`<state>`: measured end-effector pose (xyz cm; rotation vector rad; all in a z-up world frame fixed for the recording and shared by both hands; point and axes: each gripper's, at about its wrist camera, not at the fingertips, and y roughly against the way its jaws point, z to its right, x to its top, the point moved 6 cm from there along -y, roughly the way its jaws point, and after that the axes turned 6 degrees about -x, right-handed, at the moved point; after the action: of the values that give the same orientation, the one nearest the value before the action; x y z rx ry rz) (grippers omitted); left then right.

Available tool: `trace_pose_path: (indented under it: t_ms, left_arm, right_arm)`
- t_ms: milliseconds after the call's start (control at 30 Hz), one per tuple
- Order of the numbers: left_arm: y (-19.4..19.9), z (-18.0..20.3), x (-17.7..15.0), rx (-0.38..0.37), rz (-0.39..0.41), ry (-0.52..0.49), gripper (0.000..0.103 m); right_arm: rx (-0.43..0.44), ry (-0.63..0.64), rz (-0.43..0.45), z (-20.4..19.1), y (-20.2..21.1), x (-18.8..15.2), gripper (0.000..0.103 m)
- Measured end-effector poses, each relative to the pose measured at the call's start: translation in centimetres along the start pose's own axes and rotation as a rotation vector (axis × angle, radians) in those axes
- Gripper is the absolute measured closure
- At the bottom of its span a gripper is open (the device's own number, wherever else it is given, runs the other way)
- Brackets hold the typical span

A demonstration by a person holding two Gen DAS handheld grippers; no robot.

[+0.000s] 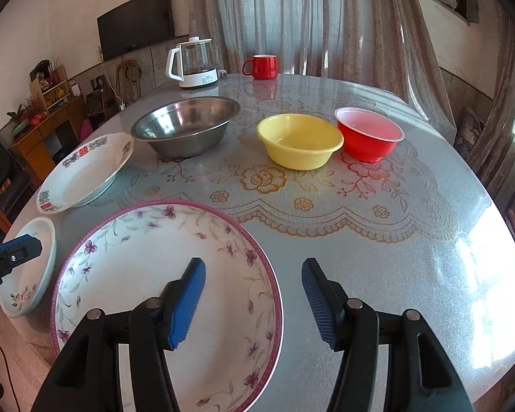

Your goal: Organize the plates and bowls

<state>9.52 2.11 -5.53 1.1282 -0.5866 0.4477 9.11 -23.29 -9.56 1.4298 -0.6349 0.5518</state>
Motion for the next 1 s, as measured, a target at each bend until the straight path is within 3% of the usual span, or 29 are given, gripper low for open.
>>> trace_pose_path:
  t_ms: [100, 267, 500, 567, 633, 700, 733, 867, 933, 1000]
  left_arm:
    - [0.0, -0.7, -0.1, -0.007, 0.001, 0.018, 0.063]
    - [0.4, -1.9, 0.3, -0.007, 0.017, 0.032, 0.057]
    - [1.5, -5.8, 2.3, 0.051, 0.091, 0.09, 0.056]
    - [1.8, -7.3, 3.0, 0.049, 0.109, 0.12, 0.05]
    - [1.7, -8.7, 3.7, 0.036, 0.108, 0.15, 0.034]
    - [1.5, -9.9, 4.5, 0.014, 0.098, 0.171, 0.023]
    - [1.3, -10.4, 4.9, 0.011, 0.091, 0.174, 0.021]
    - [-0.2, -12.5, 6.4, 0.014, 0.033, 0.187, 0.021]
    - [-1.3, -13.7, 7.2, 0.005, 0.004, 0.226, 0.035]
    - [-2.4, -14.7, 7.8, 0.006, -0.015, 0.246, 0.039]
  right_arm:
    - [0.072, -0.003, -0.004, -1.3, 0.0, 0.6, 0.043]
    - [0.317, -0.04, -0.074, -5.1, -0.5, 0.7, 0.043]
    - [0.553, -0.094, -0.181, -10.1, -2.4, 1.9, 0.043]
    - [0.625, -0.115, -0.208, -11.4, -2.9, 2.5, 0.043]
    - [0.672, -0.127, -0.21, -12.4, -3.3, 3.5, 0.03]
    - [0.668, -0.15, -0.199, -12.9, -3.9, 4.5, 0.021]
    - [0.667, -0.167, -0.202, -13.1, -4.4, 5.0, 0.021]
    - [0.622, -0.208, -0.217, -13.5, -6.6, 6.9, 0.021]
    - [0.616, -0.227, -0.224, -14.0, -7.7, 7.5, 0.021]
    - [0.591, -0.254, -0.254, -14.3, -9.0, 7.8, 0.021]
